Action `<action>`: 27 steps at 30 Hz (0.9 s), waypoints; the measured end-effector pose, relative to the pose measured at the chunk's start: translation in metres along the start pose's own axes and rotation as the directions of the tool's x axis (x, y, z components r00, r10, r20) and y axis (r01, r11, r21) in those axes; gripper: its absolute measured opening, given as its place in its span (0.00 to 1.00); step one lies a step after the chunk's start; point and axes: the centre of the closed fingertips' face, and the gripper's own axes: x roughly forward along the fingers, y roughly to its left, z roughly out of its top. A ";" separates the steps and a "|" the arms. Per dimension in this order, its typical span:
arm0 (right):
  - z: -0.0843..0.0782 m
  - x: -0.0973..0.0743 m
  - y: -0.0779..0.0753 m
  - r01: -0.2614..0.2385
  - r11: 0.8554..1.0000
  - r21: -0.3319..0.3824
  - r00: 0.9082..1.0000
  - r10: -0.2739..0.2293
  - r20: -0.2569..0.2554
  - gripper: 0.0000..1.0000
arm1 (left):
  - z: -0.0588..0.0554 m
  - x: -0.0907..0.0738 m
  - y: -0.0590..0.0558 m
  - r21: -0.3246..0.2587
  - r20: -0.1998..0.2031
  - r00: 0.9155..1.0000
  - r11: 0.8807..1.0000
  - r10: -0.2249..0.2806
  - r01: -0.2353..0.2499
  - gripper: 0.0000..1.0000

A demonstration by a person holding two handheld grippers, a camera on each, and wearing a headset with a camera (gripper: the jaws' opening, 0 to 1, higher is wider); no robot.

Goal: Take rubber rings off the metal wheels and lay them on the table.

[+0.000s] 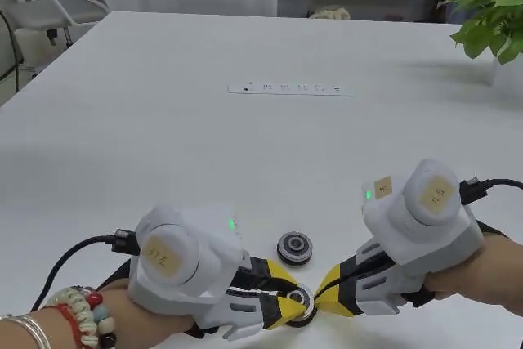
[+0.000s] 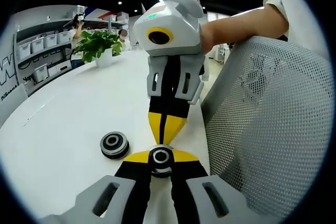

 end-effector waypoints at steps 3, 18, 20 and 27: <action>0.003 -0.004 -0.001 -0.020 0.991 0.135 1.000 0.016 0.027 0.00 | 0.000 0.000 0.000 -0.005 0.000 1.000 1.000 0.001 -0.001 0.08; -0.001 -0.009 -0.006 -0.066 0.853 0.518 0.997 0.035 0.069 0.00 | 0.000 -0.001 -0.002 -0.002 -0.009 1.000 1.000 -0.011 0.011 0.08; 0.004 -0.011 -0.006 -0.088 0.839 0.537 0.994 0.037 0.104 0.00 | 0.000 -0.001 -0.001 0.004 -0.011 1.000 1.000 -0.008 0.008 0.08; 0.012 -0.010 0.002 -0.112 0.834 0.540 0.992 0.059 0.115 0.00 | -0.001 0.000 -0.001 0.027 -0.045 0.999 1.000 -0.004 0.005 0.07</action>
